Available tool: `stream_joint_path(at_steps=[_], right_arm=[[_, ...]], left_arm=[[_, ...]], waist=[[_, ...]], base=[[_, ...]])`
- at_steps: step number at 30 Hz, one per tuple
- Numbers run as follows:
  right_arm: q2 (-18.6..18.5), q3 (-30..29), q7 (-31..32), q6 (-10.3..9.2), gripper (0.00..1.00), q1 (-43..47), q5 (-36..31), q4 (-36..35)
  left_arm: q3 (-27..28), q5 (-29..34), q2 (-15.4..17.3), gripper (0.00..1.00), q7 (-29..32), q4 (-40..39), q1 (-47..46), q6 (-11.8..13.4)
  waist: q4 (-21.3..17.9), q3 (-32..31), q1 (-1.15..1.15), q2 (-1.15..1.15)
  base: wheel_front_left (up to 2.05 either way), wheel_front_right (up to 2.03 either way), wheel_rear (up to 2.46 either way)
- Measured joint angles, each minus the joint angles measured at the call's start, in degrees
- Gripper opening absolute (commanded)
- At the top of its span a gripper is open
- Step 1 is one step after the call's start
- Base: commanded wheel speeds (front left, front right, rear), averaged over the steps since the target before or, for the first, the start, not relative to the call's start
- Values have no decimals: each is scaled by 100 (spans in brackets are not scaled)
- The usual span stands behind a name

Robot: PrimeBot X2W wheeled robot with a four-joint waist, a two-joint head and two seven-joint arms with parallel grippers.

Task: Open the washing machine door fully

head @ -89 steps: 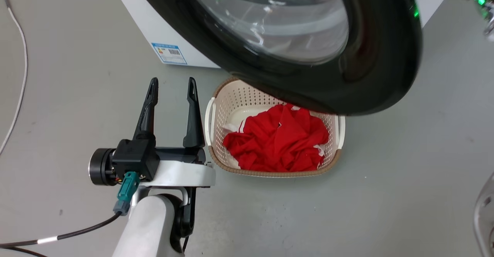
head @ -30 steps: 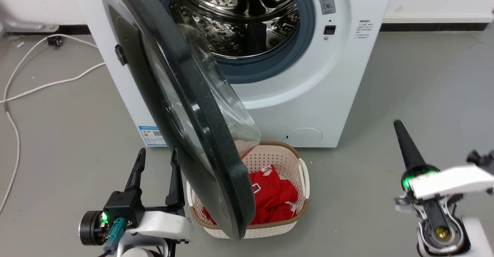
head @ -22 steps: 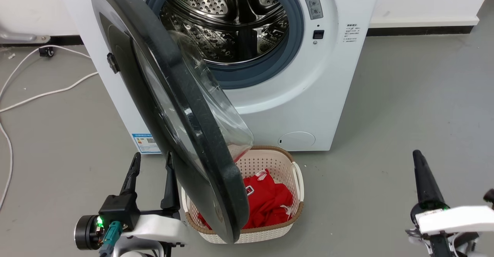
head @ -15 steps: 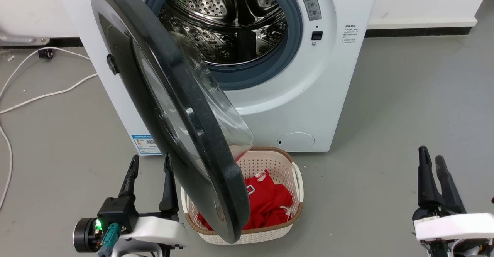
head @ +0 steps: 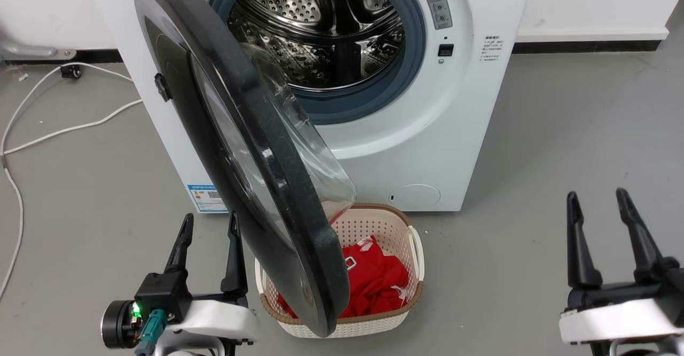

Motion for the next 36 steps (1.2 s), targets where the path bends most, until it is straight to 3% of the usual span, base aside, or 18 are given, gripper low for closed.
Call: stream_joint_path(at_steps=[5, 14, 27, 28, 29, 30, 31, 36], right_arm=[[34, -9, 66, 0, 100, 203, -193, 219], [47, -107, -65, 0, 100, 166, 21, 846], [48, -85, -148, 0, 100, 62, -44, 1005], [48, -74, -162, 0, 100, 62, -45, 1004], [48, -68, -162, 0, 100, 62, -45, 1004], [48, -62, -162, 0, 100, 62, -44, 1002], [48, -57, -162, 0, 100, 62, -43, 1000], [48, -25, -160, 0, 100, 62, -34, 995]], left_arm=[[-12, 18, 0, 100, 0, -1, -1, -2], [-22, 42, 1, 100, 0, -14, -14, -2], [-52, 38, 0, 100, 0, -11, -23, -11], [-51, 40, 0, 91, 0, -11, -23, -11], [-53, 40, 1, 58, 0, -11, -23, -11], [-58, 40, 0, 35, 0, -11, -23, -12], [-57, 41, 0, 2, 0, -11, -23, -15], [-45, 45, 0, 0, 0, -9, -25, -27]], waist=[[0, 15, 0, 0], [-15, 36, 0, 0], [-28, 38, 0, 0], [-30, 38, 0, 0], [-31, 38, 0, 0], [-31, 38, 0, 0], [-32, 39, 0, 0], [-34, 42, 0, 0]], base=[[0, 0, 0], [0, 0, 0], [0, 0, 0], [0, 0, 0], [0, 0, 0], [0, 0, 0], [0, 0, 0], [0, 0, 0]])
